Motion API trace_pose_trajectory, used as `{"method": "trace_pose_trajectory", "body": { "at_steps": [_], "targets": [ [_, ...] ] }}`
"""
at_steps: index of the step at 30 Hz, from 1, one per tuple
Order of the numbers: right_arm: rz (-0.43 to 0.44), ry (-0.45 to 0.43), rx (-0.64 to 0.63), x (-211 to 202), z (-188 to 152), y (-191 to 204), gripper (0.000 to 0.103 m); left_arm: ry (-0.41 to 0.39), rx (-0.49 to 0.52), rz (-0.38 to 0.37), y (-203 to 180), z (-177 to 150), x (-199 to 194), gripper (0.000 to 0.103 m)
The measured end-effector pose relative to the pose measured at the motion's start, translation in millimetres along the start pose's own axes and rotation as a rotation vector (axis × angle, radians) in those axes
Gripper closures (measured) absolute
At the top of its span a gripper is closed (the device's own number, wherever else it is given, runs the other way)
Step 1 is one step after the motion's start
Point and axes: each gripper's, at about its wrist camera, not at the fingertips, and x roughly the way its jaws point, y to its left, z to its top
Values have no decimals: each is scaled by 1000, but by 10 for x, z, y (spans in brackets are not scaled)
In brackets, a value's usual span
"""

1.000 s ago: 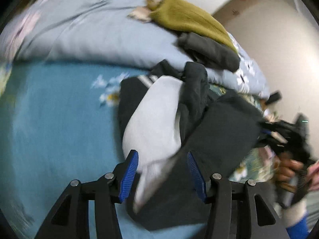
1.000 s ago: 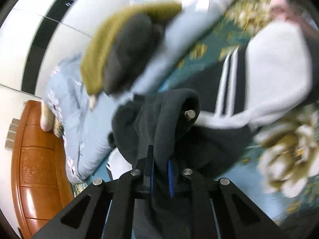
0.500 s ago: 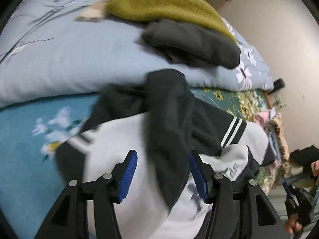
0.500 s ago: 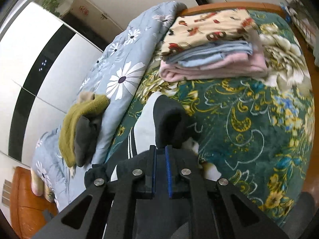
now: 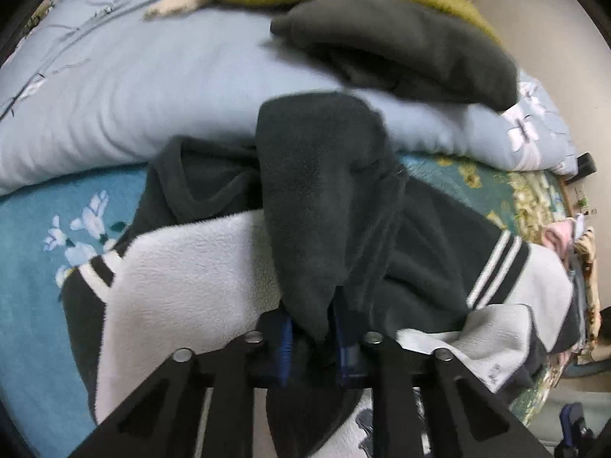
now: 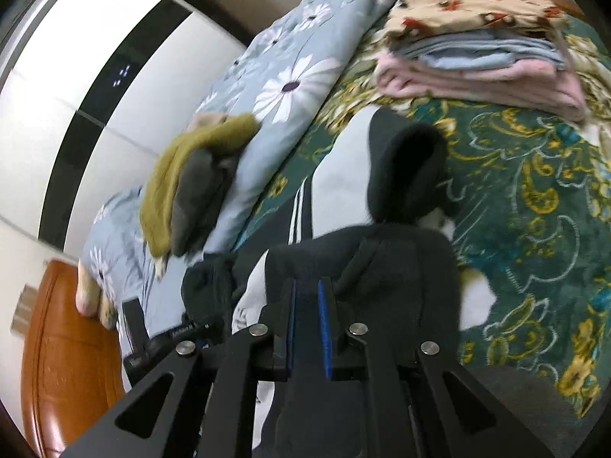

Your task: Fold clothes

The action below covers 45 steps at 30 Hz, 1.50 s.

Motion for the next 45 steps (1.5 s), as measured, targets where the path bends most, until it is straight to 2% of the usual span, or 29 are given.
{"method": "trace_pose_trajectory", "body": {
  "at_steps": [4,6,9,13,15,18,23,26,30,34,36,38,41,45],
  "targets": [
    [18,1,16,-21,-26,-68,87,-88,-74,-102,291,-55,-537,88],
    [27,-5,34,-46,-37,-123,86,-158,-110,-121,554,-111,-895,89],
    [42,-10,54,-77,-43,-168,86,-272,-142,-69,1000,-238,-1426,90],
    [51,-6,26,-110,-53,-130,83,-376,-207,70,1647,-524,-1947,90],
    [59,-5,8,-140,-62,-107,77,-381,-262,152,2020,-753,-2105,90],
    [74,-7,0,-205,-78,-107,76,-344,-356,224,2459,-1090,-2123,91],
    [98,-18,3,-358,-97,-154,76,-287,-579,260,3057,-1719,-1926,91],
    [106,-21,5,-435,-98,-176,76,-297,-631,271,3165,-1900,-1910,91],
    [104,-13,3,-455,-99,-180,76,-321,-660,227,3256,-1849,-1952,91],
    [103,-5,0,-475,-100,-184,75,-246,-549,201,3034,-1759,-1836,91],
    [102,-1,-1,-485,-100,-187,75,-216,-507,164,2926,-1752,-1800,88],
    [85,28,-24,-436,-87,-135,75,-169,-503,103,2869,-1749,-1793,82],
    [53,85,-87,-324,-65,-16,68,-83,-533,-39,2812,-1757,-1828,60],
    [14,180,-201,-68,-39,200,61,-33,-439,-173,2471,-1658,-2002,58]
  ]
}}
